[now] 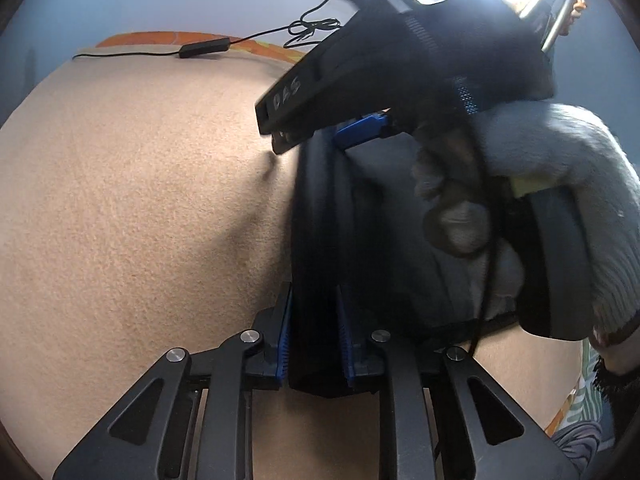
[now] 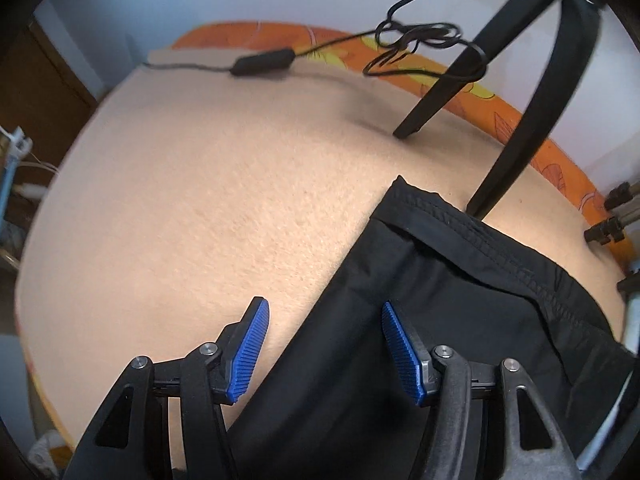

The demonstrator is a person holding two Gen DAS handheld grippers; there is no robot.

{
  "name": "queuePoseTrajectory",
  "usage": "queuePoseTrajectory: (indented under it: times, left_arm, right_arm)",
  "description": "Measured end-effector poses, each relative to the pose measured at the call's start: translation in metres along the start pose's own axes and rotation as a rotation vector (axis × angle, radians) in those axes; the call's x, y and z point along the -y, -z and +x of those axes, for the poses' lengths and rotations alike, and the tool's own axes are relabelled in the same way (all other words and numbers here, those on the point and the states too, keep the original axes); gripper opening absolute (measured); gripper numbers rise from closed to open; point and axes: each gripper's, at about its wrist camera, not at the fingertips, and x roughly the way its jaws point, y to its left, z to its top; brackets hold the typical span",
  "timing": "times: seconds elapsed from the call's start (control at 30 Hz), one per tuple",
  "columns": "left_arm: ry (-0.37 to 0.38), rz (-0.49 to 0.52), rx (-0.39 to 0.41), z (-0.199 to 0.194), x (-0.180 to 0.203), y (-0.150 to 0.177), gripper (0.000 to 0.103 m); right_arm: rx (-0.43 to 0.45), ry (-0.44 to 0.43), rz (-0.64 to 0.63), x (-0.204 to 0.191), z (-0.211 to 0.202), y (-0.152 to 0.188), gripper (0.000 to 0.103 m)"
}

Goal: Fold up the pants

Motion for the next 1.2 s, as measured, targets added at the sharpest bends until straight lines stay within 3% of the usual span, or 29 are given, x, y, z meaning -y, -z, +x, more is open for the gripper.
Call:
queuePoseTrajectory:
  times: [0.13, 0.2, 0.27, 0.5, 0.53, 0.57, 0.6, 0.7, 0.9, 1.2]
  left_arm:
    - [-0.014, 0.013, 0.007, -0.002, 0.002, 0.002, 0.021]
    - [-0.041, 0.011, 0.011, -0.002, 0.002, 0.002, 0.044]
    - [-0.046, -0.009, 0.016, -0.001, 0.0, 0.0, 0.053]
    - [0.046, -0.117, 0.014, 0.013, -0.01, -0.01, 0.054]
    - [0.054, -0.131, 0.016, 0.014, -0.01, -0.01, 0.053]
    - [0.054, -0.134, 0.021, 0.015, -0.009, -0.011, 0.044]
    - [0.062, -0.128, 0.017, 0.018, -0.007, -0.011, 0.021]
    - [0.064, -0.11, 0.029, 0.017, 0.001, -0.009, 0.009]
    - [0.077, -0.064, 0.1, -0.012, 0.003, -0.008, 0.007]
    - [0.045, -0.061, 0.165, -0.055, -0.024, 0.005, 0.007]
  right_arm:
    - [0.007, 0.053, -0.009, -0.006, 0.003, 0.001, 0.041]
    - [0.013, 0.035, 0.009, 0.0, 0.001, 0.003, 0.035]
    - [0.017, 0.008, 0.027, 0.007, -0.001, 0.005, 0.03]
    - [0.057, -0.083, 0.077, 0.024, -0.01, 0.016, 0.009]
    - [0.067, -0.101, 0.091, 0.028, -0.012, 0.017, 0.007]
    - [0.075, -0.116, 0.102, 0.031, -0.015, 0.017, 0.006]
    - [0.082, -0.131, 0.112, 0.034, -0.017, 0.019, 0.005]
    - [0.105, -0.177, 0.143, 0.047, -0.03, 0.026, 0.003]
    - [0.174, -0.24, 0.171, 0.059, -0.056, 0.035, 0.002]
    - [0.21, -0.284, 0.126, 0.005, -0.069, 0.018, 0.002]
